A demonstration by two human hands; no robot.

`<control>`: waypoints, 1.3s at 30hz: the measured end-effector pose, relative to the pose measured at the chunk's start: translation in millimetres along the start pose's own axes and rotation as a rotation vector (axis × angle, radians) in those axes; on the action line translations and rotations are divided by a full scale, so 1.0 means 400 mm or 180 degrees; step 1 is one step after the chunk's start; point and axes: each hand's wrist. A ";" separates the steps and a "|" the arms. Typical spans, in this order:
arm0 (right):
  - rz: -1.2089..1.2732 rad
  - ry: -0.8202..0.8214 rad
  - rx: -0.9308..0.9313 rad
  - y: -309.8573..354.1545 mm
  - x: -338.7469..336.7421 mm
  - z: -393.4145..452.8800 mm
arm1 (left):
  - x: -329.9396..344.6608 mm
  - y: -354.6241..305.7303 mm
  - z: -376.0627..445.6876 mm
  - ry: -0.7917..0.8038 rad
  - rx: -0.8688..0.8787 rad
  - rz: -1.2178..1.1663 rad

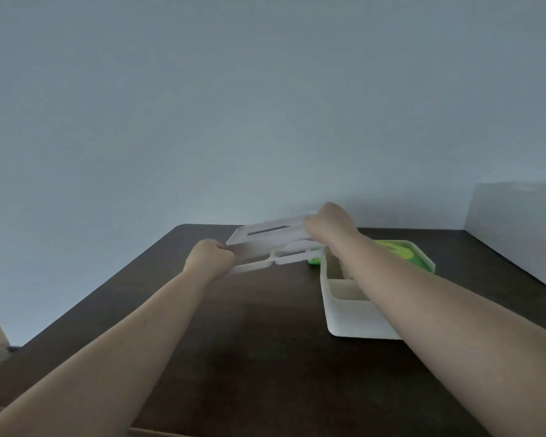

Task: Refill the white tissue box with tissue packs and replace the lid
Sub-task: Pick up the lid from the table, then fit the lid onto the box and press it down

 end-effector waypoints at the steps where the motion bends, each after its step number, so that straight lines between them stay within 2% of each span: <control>1: -0.0035 -0.0080 0.0008 -0.013 -0.032 -0.005 | 0.005 -0.026 -0.019 0.0004 0.0088 -0.0055; 7: -0.0244 -0.0369 0.0220 -0.129 -0.182 -0.052 | 0.075 -0.148 -0.125 0.0160 0.0423 -0.0149; 11: -0.0255 -0.0415 0.0415 -0.230 -0.237 -0.088 | 0.138 -0.206 -0.182 0.0383 0.0500 0.0049; 17: 0.0085 -0.0526 0.0556 -0.341 -0.258 -0.118 | 0.207 -0.252 -0.244 0.0634 0.0390 0.0499; 23: 0.0167 -0.0538 0.0581 -0.367 -0.243 -0.132 | 0.240 -0.259 -0.256 0.0844 0.0081 0.0280; 27: 0.0236 -0.0451 0.0577 -0.383 -0.221 -0.135 | 0.238 -0.253 -0.249 0.0698 -0.0017 -0.0021; 32: -0.0025 -0.0441 0.0552 -0.382 -0.211 -0.131 | 0.256 -0.226 -0.235 0.0294 0.0491 0.0532; 39: -0.0381 -0.0411 0.0590 -0.370 -0.191 -0.137 | 0.266 -0.223 -0.230 0.0165 0.0591 0.0607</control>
Point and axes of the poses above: each hand's wrist, its own z-axis towards the middle knuckle, its own x-axis out of the palm, y = z × x, and after that the axes turned 11 degrees about -x, right-handed
